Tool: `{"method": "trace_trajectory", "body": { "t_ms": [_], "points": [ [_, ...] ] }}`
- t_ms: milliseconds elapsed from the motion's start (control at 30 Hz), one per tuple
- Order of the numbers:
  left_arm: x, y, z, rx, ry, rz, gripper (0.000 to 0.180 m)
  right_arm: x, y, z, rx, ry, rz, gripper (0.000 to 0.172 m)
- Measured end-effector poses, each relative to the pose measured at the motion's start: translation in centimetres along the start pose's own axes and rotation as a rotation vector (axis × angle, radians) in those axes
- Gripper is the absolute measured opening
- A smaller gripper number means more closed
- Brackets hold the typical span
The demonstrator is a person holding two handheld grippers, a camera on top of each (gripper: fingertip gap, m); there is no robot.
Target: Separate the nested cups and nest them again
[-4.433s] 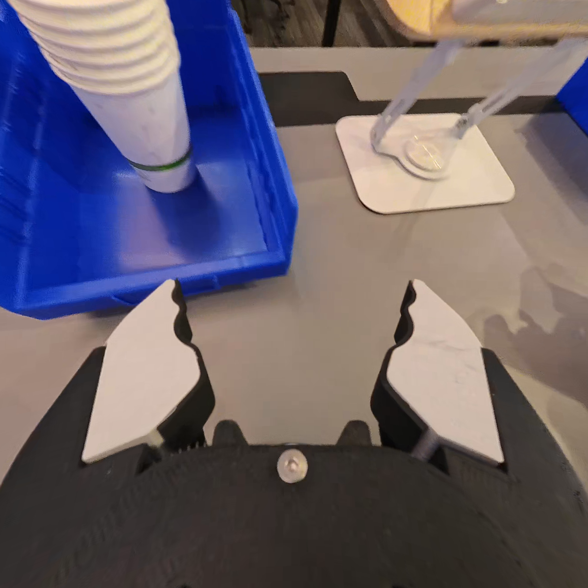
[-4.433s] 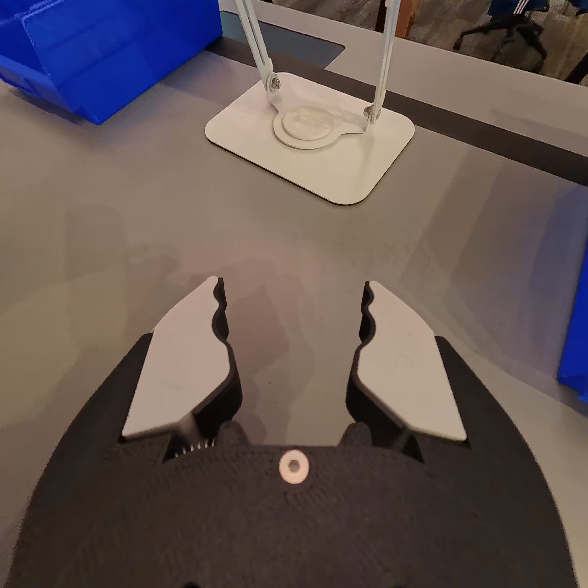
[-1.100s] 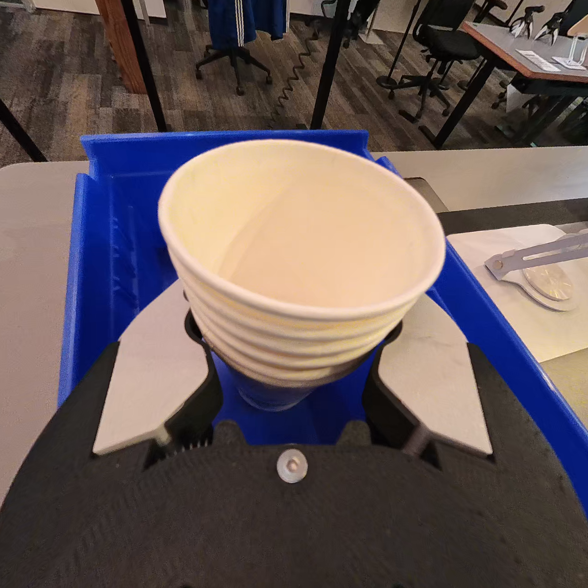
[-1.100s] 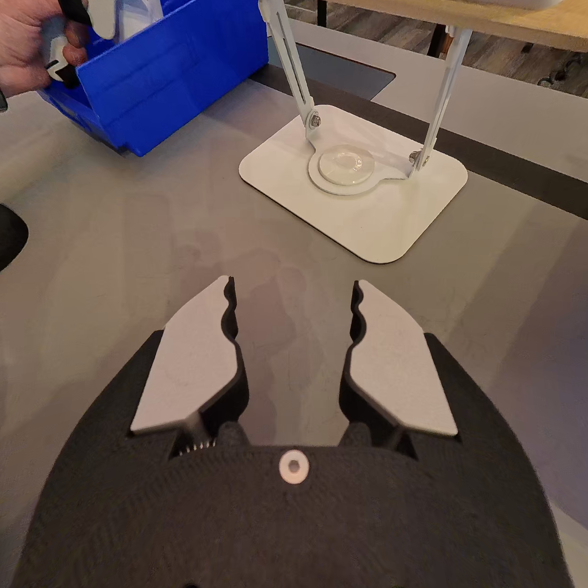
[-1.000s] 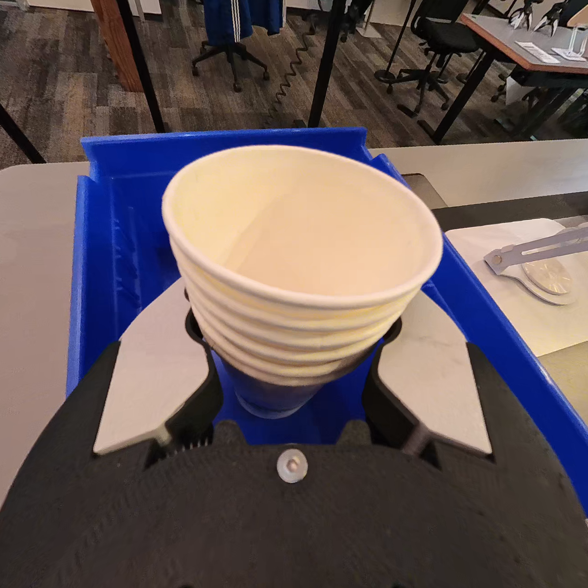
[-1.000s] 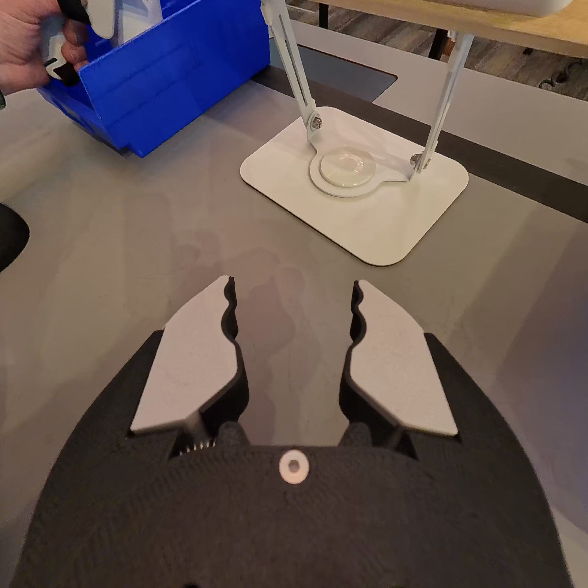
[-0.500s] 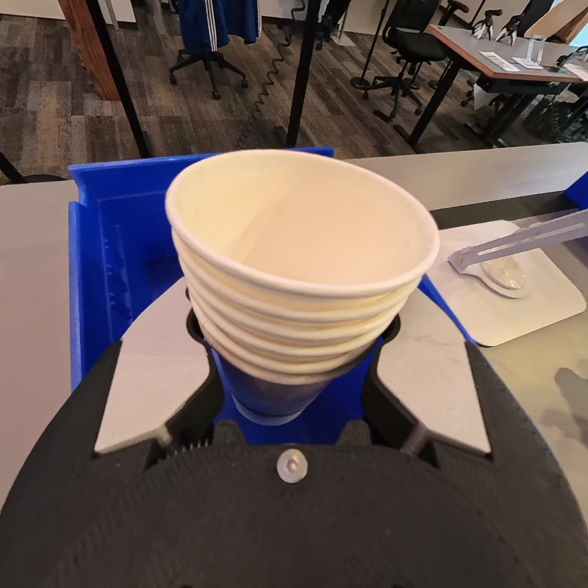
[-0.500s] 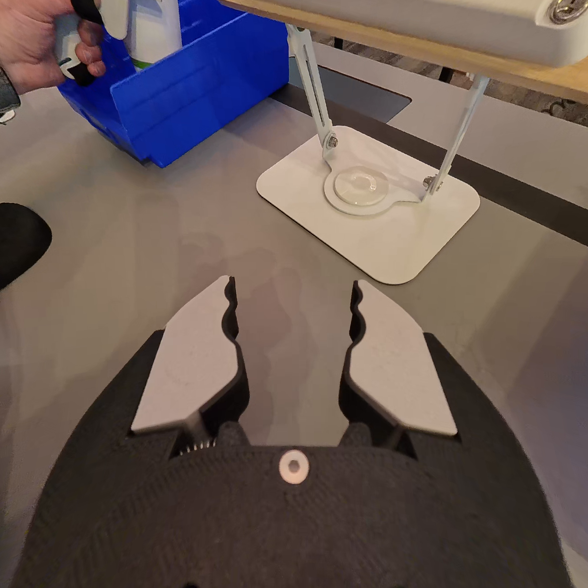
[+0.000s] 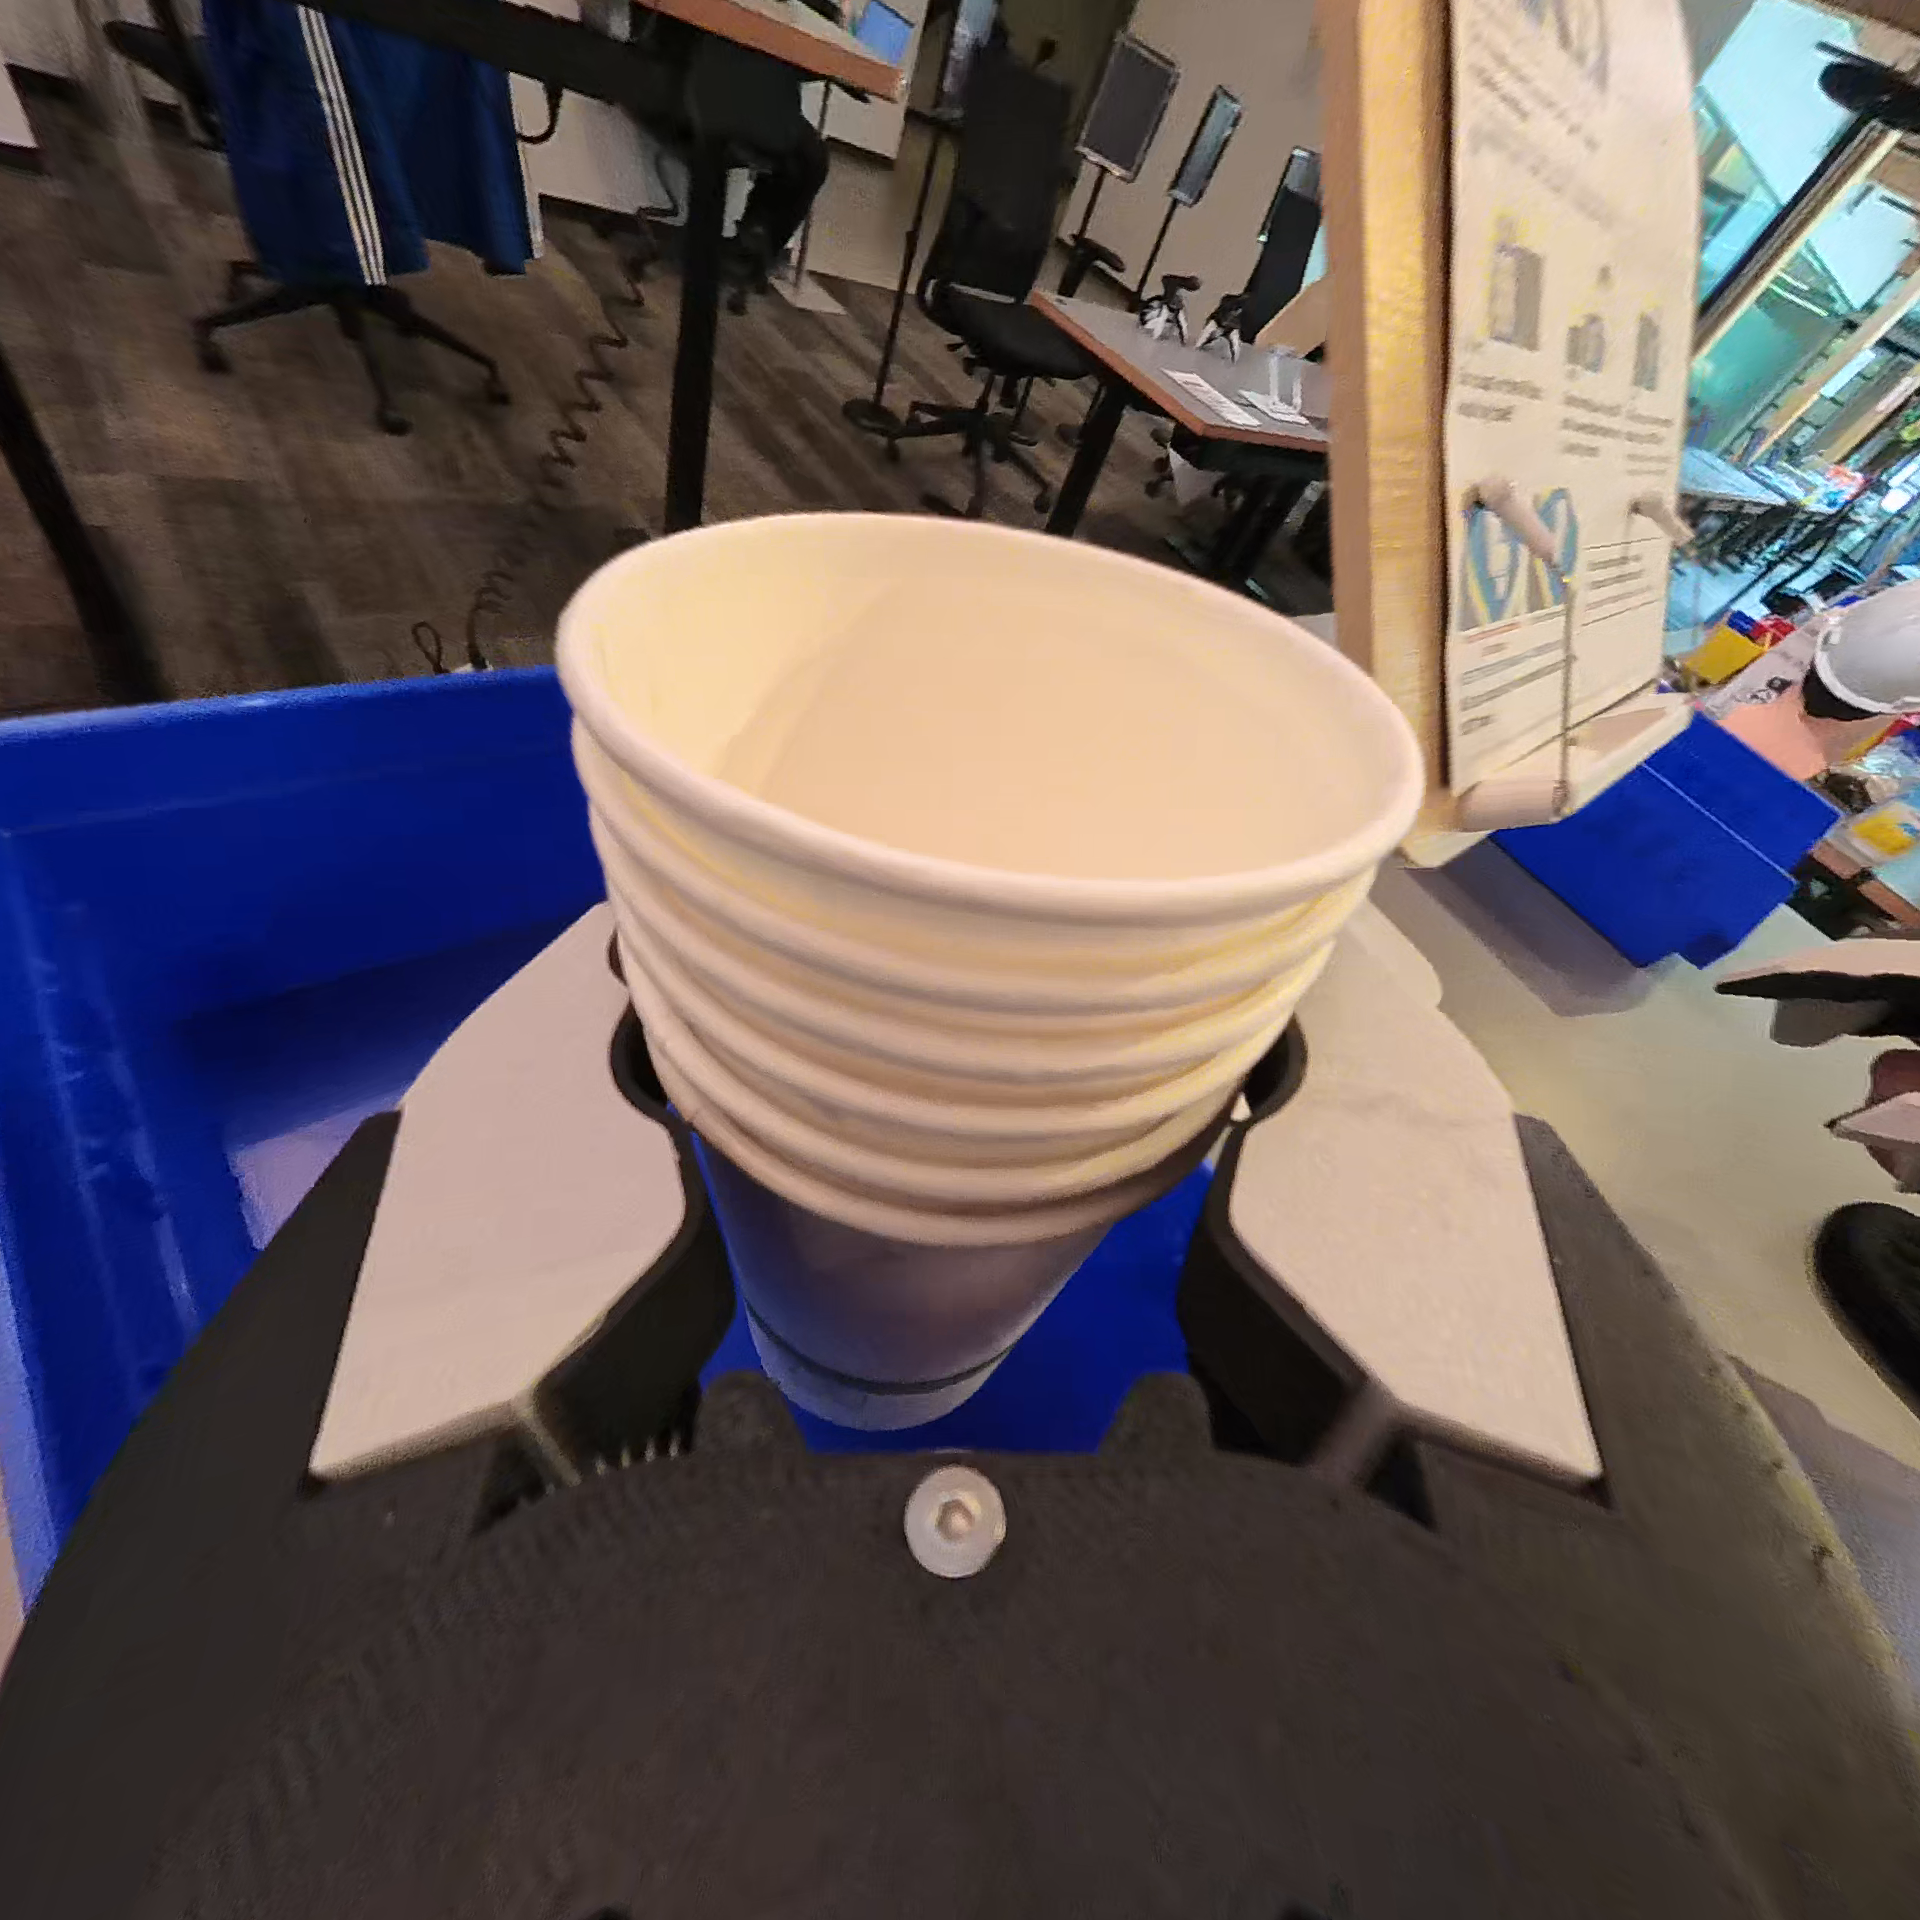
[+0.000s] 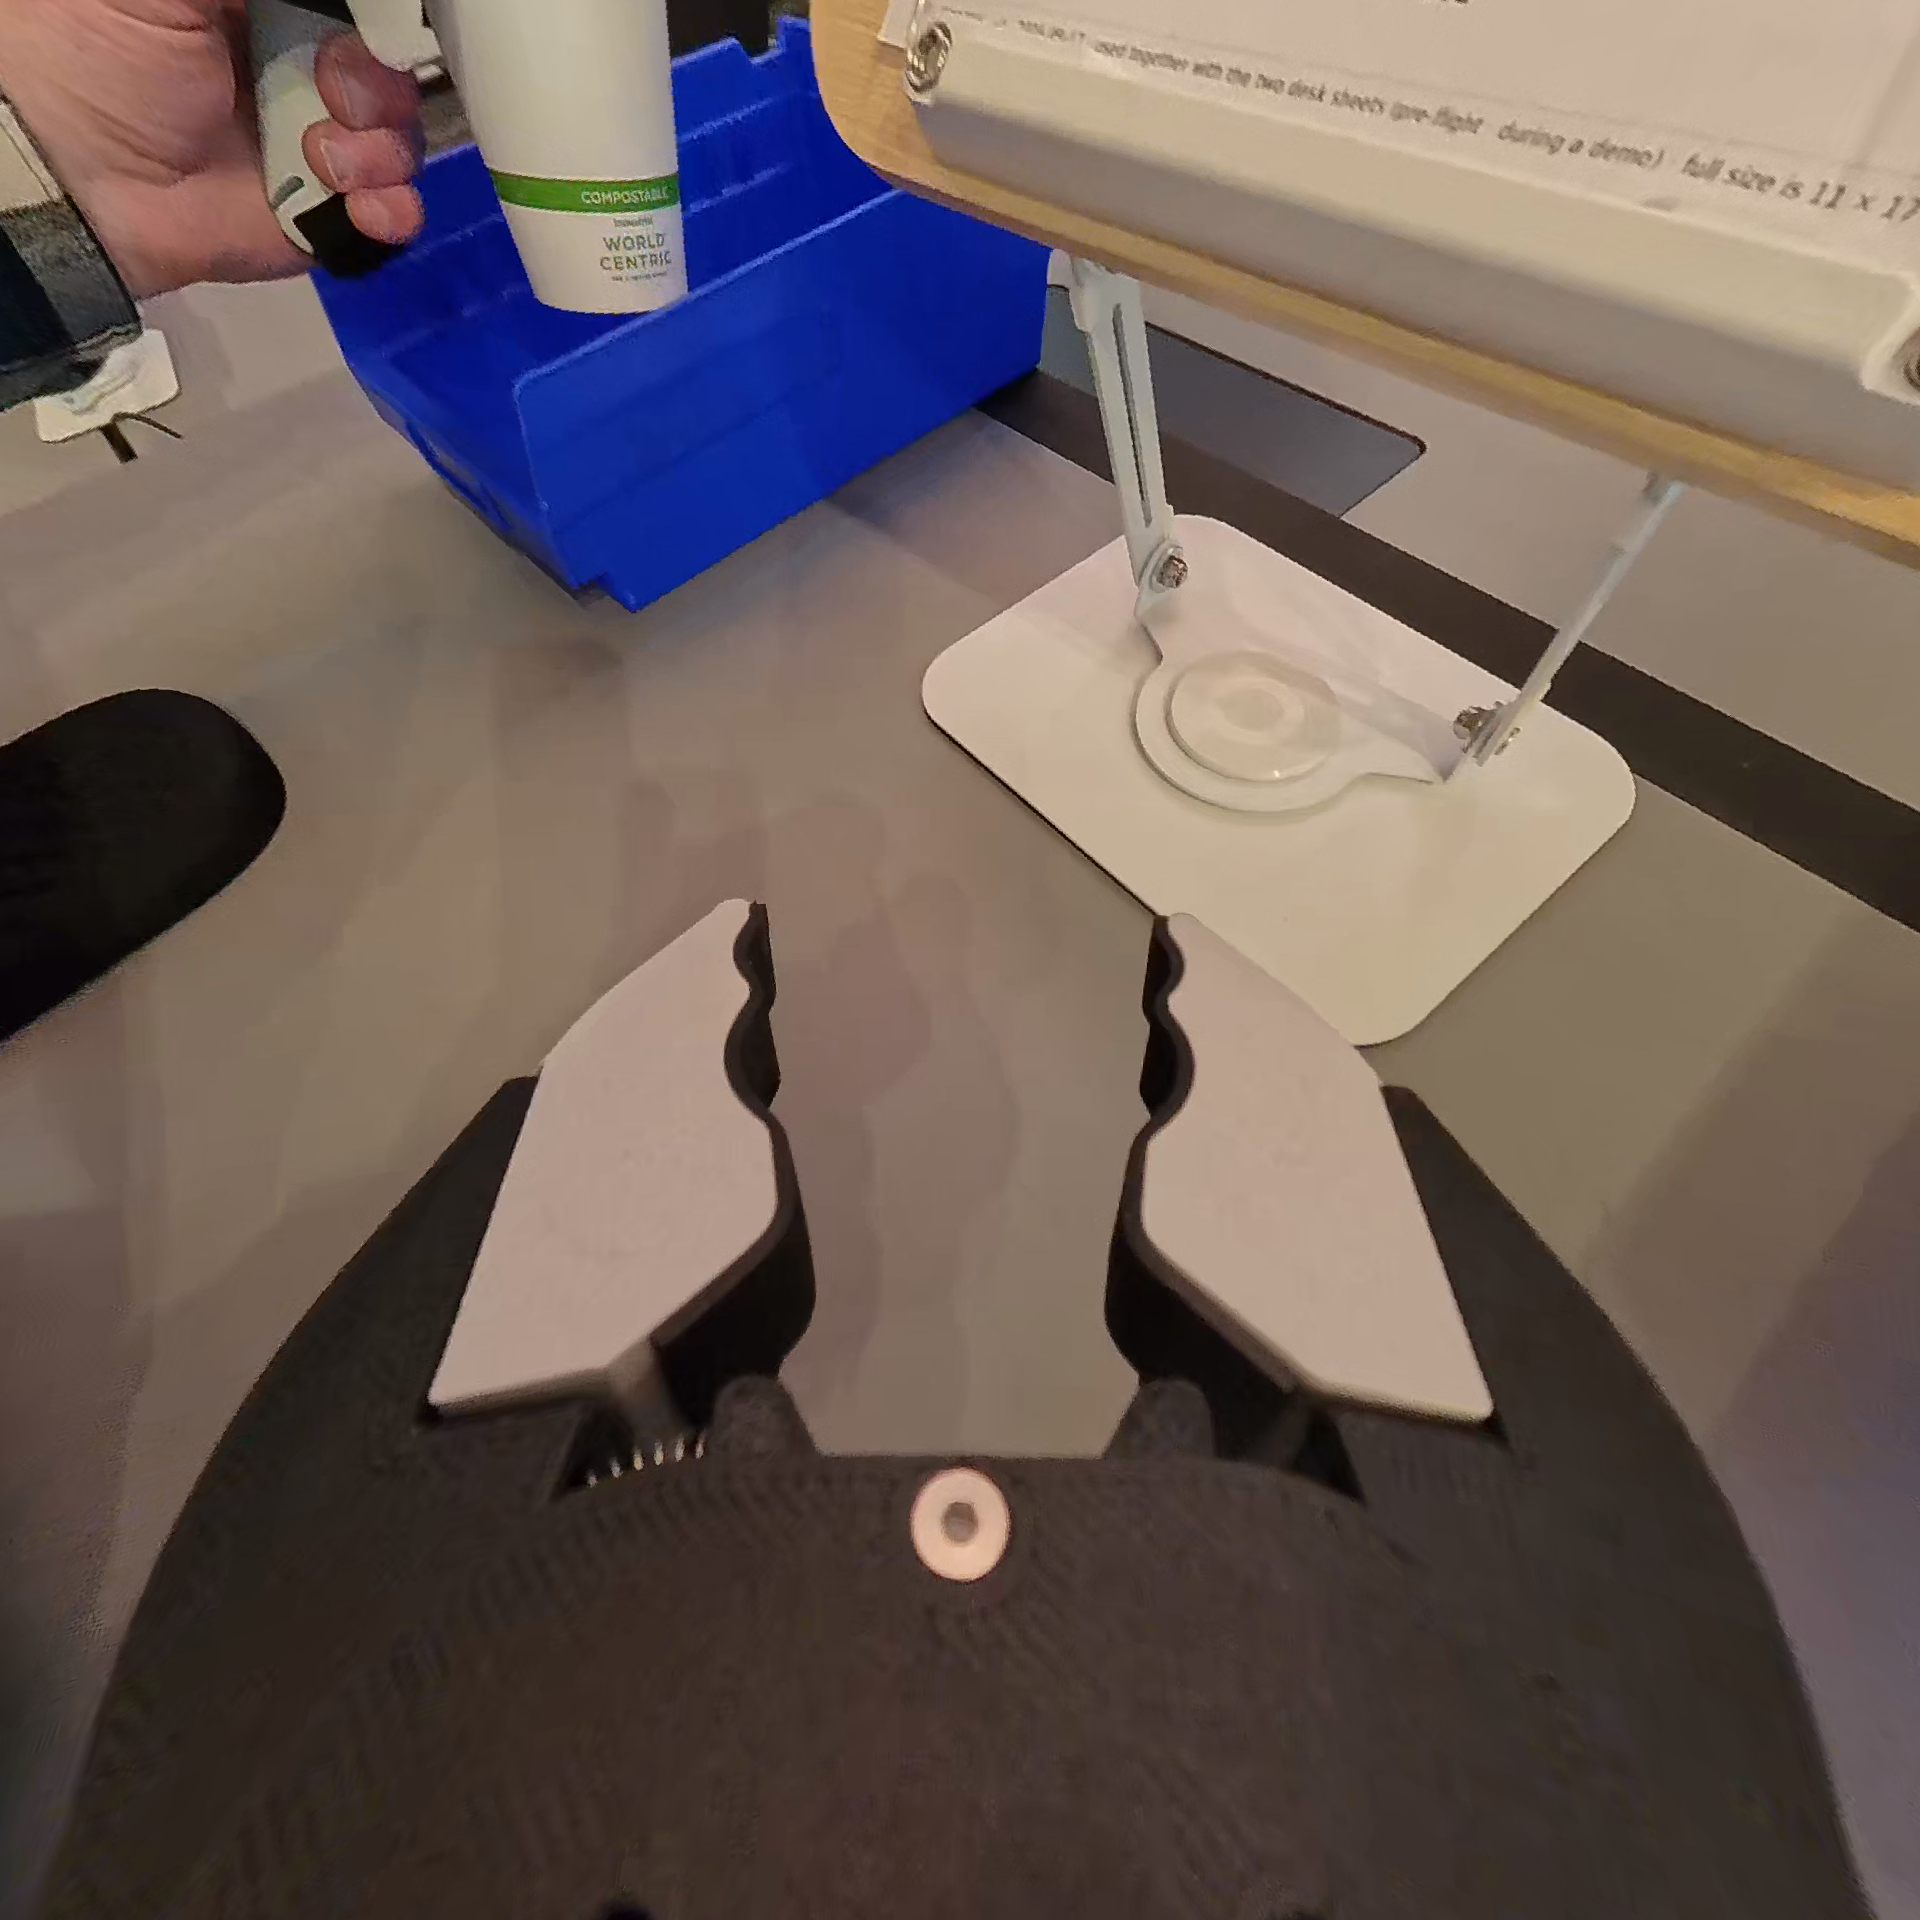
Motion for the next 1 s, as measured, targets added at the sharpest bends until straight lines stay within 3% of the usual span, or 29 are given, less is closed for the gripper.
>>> {"method": "trace_trajectory", "body": {
  "t_ms": [267,467,767,1000],
  "points": [
    [3.8,-0.8,1.9,0.012,0.055,-0.08,0.109,-1.0,-0.1,2.1,0.043,-0.03,0.04,0.069],
    [8.6,-1.0,3.0,0.013,0.071,-0.221,0.109,-2.5,-0.8,5.6,0.128,-0.068,0.109,0.069],
    [14.9,0.2,1.9,0.041,-0.023,-0.449,0.108,-4.3,-1.8,10.3,0.22,-0.142,0.167,0.069],
    [17.2,1.1,1.2,0.01,-0.005,-0.496,0.108,-4.3,-2.9,12.2,0.268,-0.167,0.181,0.067]
  ]
}}
Point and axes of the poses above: each gripper's, where its closed fingertips meet, y out along the fingers, z out of its top, x = y × z across the jaws, the point moved 6 cm from there along -y, back along the fingers, and after that the axes turned 5 degrees about -z, right-handed, at the moved point
